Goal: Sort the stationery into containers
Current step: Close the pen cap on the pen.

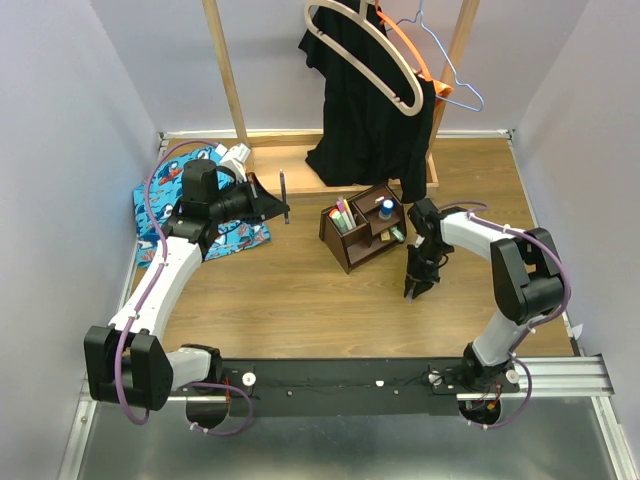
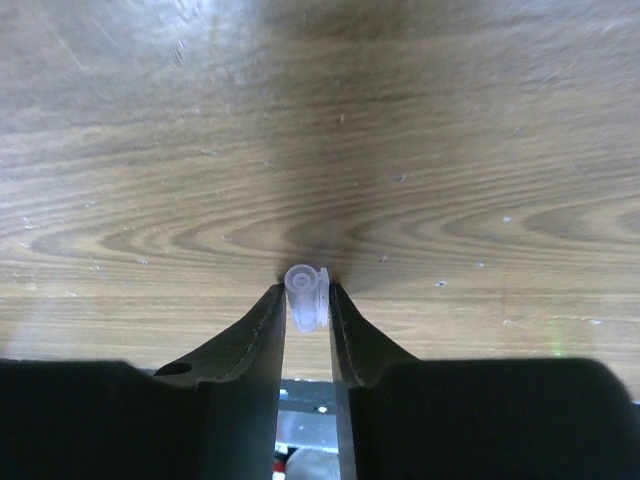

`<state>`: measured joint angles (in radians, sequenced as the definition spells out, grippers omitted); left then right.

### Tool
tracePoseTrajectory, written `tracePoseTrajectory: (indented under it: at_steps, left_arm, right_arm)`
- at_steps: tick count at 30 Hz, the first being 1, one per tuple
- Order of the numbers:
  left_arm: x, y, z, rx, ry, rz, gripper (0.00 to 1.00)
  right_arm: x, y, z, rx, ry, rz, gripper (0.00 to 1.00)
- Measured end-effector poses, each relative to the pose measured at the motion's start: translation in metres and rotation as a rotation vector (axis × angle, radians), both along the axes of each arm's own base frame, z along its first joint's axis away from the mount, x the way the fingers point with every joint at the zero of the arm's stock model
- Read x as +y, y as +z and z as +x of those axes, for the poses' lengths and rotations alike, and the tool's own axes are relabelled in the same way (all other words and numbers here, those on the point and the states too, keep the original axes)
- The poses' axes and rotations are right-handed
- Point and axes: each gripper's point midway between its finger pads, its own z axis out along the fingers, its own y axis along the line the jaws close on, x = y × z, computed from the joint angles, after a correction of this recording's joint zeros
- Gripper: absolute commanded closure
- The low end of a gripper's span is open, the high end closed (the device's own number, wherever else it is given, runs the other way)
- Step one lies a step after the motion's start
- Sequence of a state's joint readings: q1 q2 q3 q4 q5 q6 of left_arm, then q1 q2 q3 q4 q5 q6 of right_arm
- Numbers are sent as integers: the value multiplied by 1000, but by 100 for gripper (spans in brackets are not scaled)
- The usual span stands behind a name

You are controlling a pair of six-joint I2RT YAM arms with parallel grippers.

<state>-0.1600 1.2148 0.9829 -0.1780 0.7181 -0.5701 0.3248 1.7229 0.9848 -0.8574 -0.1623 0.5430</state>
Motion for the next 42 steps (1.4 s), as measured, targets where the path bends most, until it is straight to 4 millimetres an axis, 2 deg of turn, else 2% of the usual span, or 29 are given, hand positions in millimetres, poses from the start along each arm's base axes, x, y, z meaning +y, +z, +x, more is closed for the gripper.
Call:
tracePoseTrajectory:
  at_steps: [3,6,12,16,17,20,22,24,27,33,37,42]
  left_arm:
    - [1,-1,0,2,2,0,100]
    - [1,-3,-1,7,2,1,100]
    - [1,-5,-1,8,2,7,100]
    - [1,-9,-6,14,-11,29,100]
    - [0,-10,-8,12,-21,35,100]
    - [-11,-8,-20,-32,-99,88,100]
    - [-26,1,-34,-105,-209,134,100]
    - [-38,12,-46,-168,-297,159,100]
    - [-49,28,-62,-252,-410,179,100]
    - [-54,36,-77,-283,-530,155,100]
    - [-63,28,-86,-244,-601,127,100]
    - [-72,26,-93,-196,-642,84,100]
  right_arm:
    - [1,0,-3,16,-3,1,81]
    - [1,-1,-4,19,-5,1,99]
    - [1,1,-4,14,-9,2,99]
    - [4,12,8,-61,19,17,99]
    - [5,19,14,-97,30,28,99]
    - [15,66,45,-286,73,88,99]
    - [22,101,65,-421,99,130,100]
    - [31,148,85,-584,128,187,99]
    - [41,190,97,-707,160,256,100]
    - [63,240,119,-863,201,376,99]
    - [89,277,141,-999,223,523,100]
    - [120,309,163,-1080,227,714,99]
